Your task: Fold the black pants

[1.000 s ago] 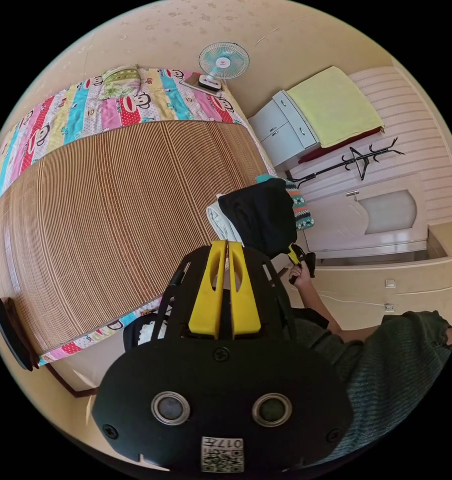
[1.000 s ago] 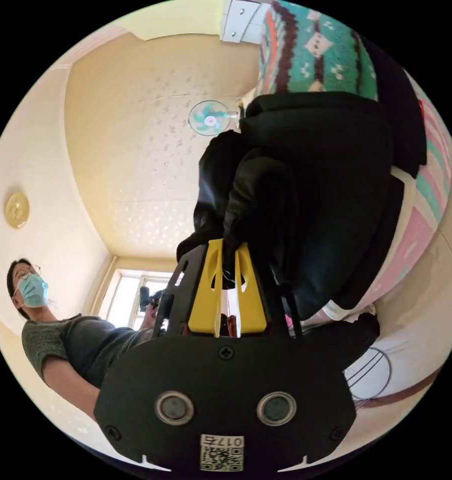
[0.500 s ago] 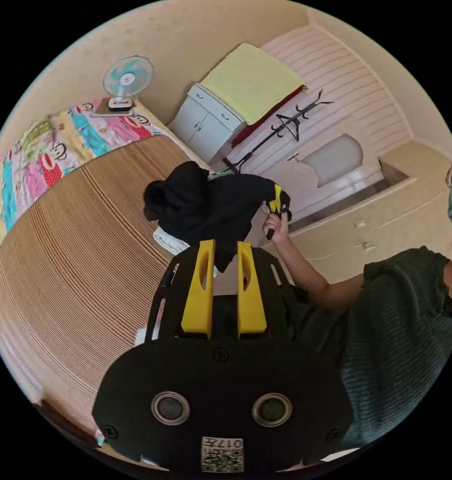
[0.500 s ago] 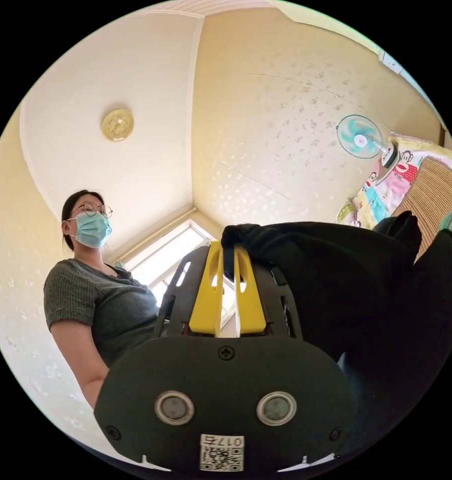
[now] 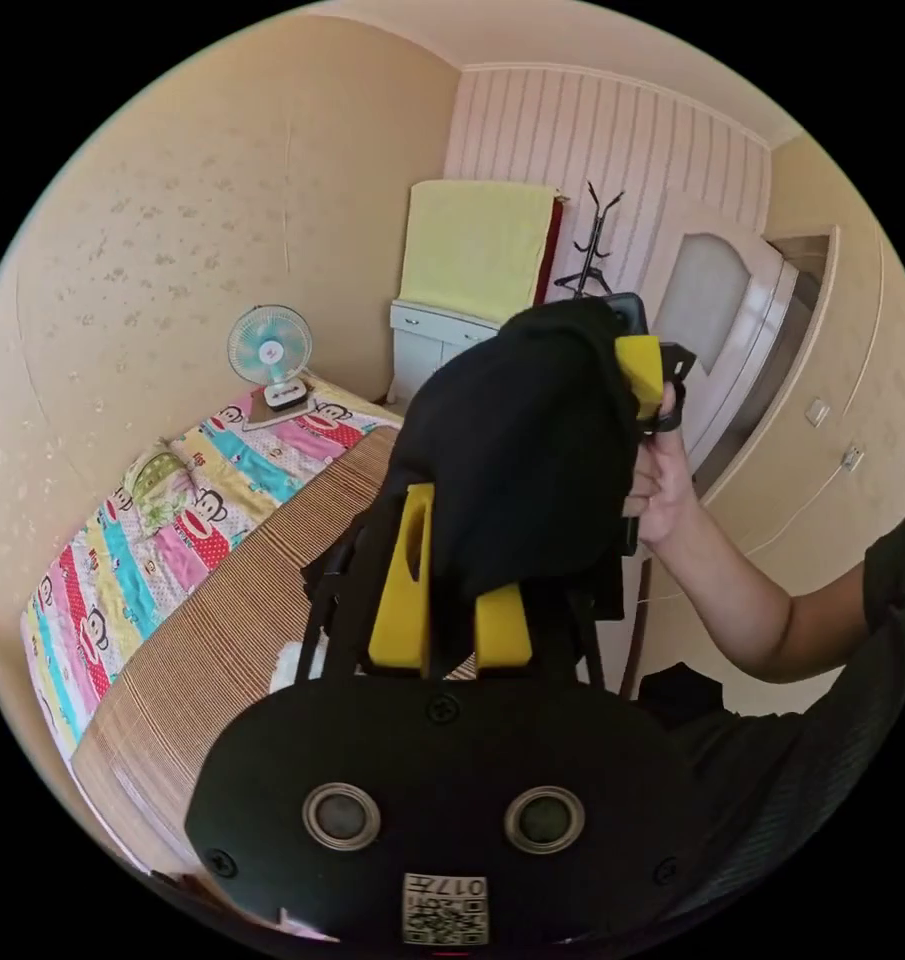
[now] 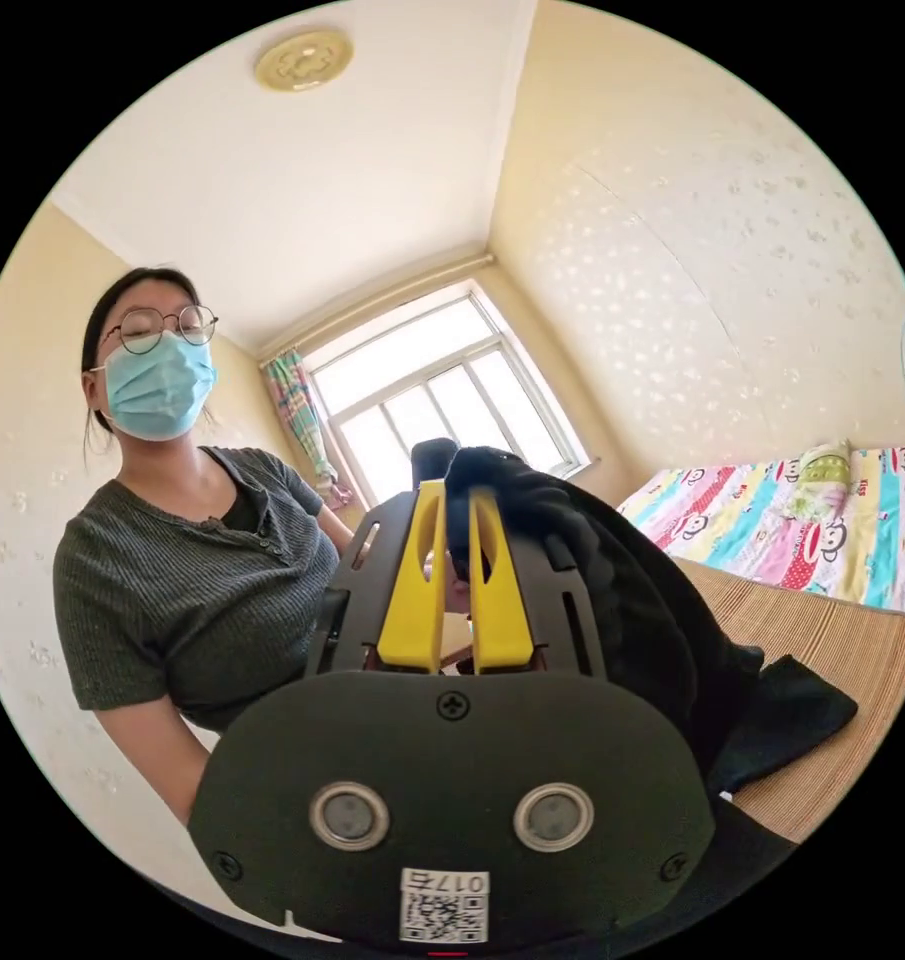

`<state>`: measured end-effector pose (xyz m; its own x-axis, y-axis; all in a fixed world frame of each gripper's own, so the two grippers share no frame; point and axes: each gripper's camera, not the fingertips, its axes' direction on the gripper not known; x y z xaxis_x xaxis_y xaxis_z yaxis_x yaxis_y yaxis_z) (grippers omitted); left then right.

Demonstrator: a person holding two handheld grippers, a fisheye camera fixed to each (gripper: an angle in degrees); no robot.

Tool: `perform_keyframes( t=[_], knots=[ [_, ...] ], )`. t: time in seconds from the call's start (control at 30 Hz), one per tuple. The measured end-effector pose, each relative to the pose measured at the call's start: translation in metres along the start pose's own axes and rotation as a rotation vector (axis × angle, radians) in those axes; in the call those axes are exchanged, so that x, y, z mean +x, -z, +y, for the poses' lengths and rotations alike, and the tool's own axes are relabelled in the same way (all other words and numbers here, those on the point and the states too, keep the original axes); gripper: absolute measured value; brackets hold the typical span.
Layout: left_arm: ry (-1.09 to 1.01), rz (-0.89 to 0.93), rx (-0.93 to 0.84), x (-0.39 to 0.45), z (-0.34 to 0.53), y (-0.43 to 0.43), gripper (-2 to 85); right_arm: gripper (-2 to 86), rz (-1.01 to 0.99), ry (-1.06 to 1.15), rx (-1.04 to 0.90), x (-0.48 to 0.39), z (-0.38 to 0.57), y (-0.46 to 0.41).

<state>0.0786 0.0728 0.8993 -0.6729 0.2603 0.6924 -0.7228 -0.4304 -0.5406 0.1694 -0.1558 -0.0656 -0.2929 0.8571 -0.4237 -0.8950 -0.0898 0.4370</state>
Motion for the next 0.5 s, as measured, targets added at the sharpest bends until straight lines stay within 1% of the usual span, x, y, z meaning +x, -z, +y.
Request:
perform_keyframes(
  t=[0.07, 0.13, 0.27, 0.33, 0.37, 0.43, 0.47, 0.5],
  knots=[
    [0.068, 0.168, 0.061, -0.012, -0.001, 0.025, 4.9, 3.4, 0.076, 0.023, -0.051, -0.025, 0.004, -0.007],
    [0.166, 0.238, 0.100, -0.024, -0.006, 0.042, 4.9, 4.5, 0.153, 0.032, -0.033, -0.056, 0.024, -0.007],
    [0.200, 0.251, 0.192, -0.018, -0.021, 0.090, 4.8, 6.1, 0.305, -0.020, 0.070, -0.091, 0.081, 0.004],
    [0.230, 0.254, 0.247, -0.012, -0.028, 0.115, 4.8, 8.0, 0.464, -0.127, 0.087, -0.100, 0.127, -0.001],
    [0.248, 0.237, 0.286, -0.007, -0.033, 0.133, 4.9, 9.3, 0.493, -0.152, 0.091, -0.102, 0.138, -0.004],
    [0.258, 0.204, 0.338, 0.001, -0.044, 0.162, 4.9, 15.3, 0.605, -0.206, 0.064, -0.110, 0.171, -0.032],
    [0.249, 0.186, 0.368, 0.006, -0.052, 0.180, 4.9, 16.9, 0.651, -0.223, 0.044, -0.111, 0.177, -0.042],
    [0.240, 0.178, 0.383, 0.010, -0.057, 0.188, 5.0, 19.2, 0.721, -0.244, -0.006, -0.114, 0.184, -0.066]
  ],
)
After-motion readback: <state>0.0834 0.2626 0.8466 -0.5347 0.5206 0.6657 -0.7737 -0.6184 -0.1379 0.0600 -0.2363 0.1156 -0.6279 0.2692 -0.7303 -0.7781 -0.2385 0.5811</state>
